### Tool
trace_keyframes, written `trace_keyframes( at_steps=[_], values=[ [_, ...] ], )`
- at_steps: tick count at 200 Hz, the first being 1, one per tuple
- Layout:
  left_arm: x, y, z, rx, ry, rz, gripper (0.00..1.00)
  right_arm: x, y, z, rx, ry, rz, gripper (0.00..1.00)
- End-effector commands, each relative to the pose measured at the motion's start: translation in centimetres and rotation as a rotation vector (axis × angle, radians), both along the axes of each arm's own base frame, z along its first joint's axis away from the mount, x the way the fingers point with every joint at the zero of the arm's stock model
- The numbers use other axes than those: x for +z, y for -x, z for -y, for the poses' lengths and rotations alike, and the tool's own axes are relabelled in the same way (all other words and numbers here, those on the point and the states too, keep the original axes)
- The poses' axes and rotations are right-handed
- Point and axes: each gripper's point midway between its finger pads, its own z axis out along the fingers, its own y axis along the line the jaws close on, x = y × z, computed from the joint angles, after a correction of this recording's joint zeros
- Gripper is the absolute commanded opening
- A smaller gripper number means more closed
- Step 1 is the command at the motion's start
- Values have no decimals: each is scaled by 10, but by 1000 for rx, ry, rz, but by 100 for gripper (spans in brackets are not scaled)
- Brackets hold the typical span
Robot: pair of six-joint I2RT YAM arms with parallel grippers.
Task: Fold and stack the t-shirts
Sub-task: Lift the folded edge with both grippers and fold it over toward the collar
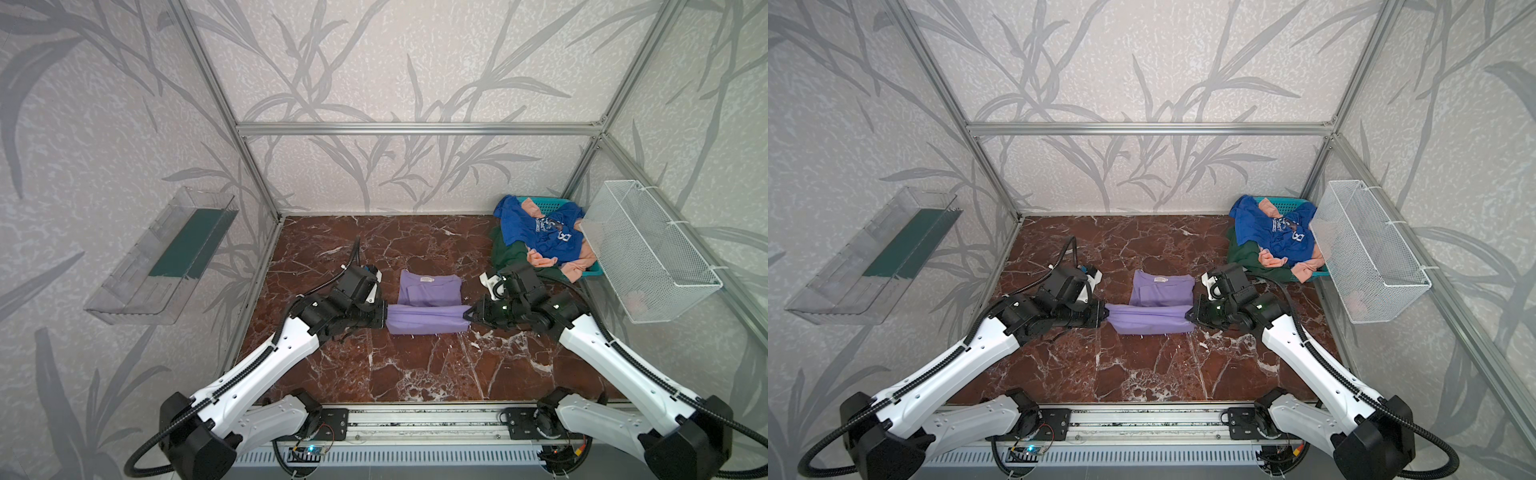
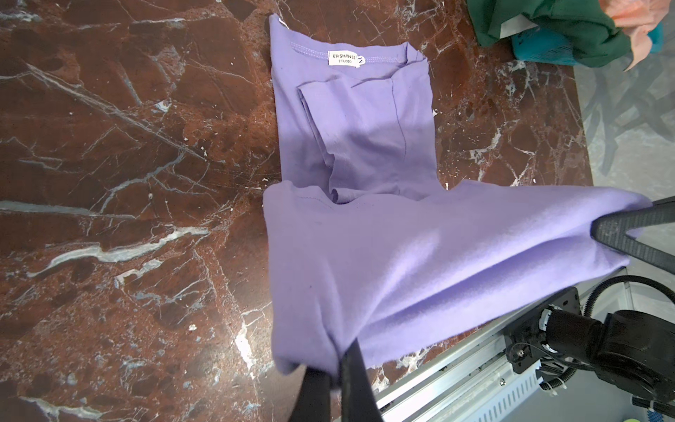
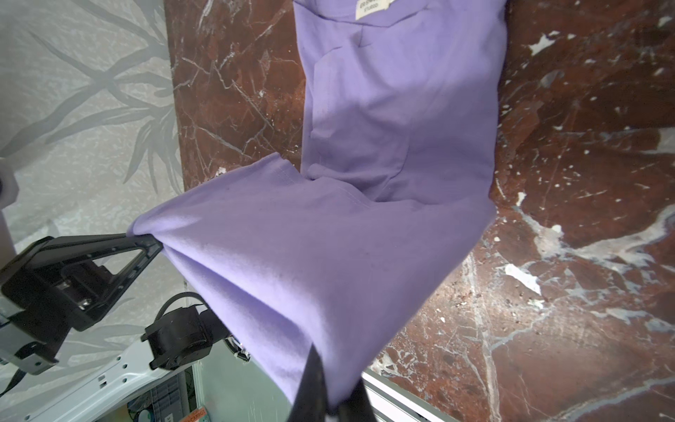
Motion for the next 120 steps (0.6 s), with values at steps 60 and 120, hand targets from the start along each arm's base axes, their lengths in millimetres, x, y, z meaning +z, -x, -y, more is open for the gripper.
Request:
trace_keyframes(
  at_steps=[60, 120],
  values=[
    [-11, -77, 10, 51, -44, 15, 0, -22, -54, 12, -54, 37, -5, 0],
    [-14, -127, 26, 122, -5, 20, 0, -26, -102, 10, -75, -27, -22, 0]
  ],
)
